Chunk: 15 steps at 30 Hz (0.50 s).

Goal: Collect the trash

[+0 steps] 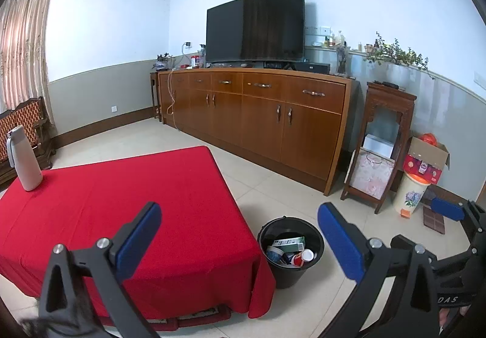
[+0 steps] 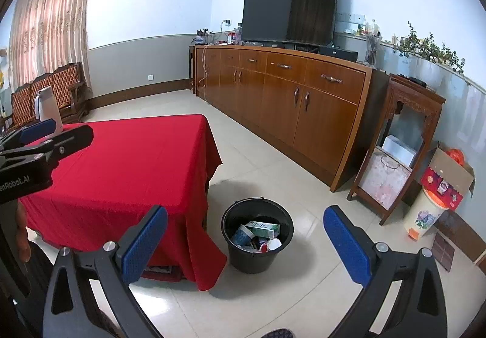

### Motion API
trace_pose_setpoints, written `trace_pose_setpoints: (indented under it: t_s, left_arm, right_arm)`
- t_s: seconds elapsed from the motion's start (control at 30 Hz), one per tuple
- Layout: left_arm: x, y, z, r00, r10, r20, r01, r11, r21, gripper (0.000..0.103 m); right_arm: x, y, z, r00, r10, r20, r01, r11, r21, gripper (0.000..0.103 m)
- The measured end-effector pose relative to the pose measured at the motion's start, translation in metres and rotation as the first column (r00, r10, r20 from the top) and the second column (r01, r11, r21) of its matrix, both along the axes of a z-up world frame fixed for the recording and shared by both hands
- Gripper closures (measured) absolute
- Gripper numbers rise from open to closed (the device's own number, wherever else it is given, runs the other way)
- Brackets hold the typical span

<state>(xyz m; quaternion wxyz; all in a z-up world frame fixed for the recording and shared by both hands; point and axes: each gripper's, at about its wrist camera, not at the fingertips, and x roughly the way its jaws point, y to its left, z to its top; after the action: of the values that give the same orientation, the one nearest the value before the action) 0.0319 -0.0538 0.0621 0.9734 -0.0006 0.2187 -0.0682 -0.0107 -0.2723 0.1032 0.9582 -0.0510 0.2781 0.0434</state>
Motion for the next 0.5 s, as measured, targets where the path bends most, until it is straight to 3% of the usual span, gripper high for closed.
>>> trace_pose_setpoints:
  t_s: [0.5]
  left_arm:
    - [-0.0024,-0.0022,0.0027,1.0,-0.003,0.0,0.003,1.0,0.01,0.0]
  right_arm:
    - [0.0007,-0.0038,-0.0011,1.0,-0.004,0.002,0.004,1.0,0.001,0.0]
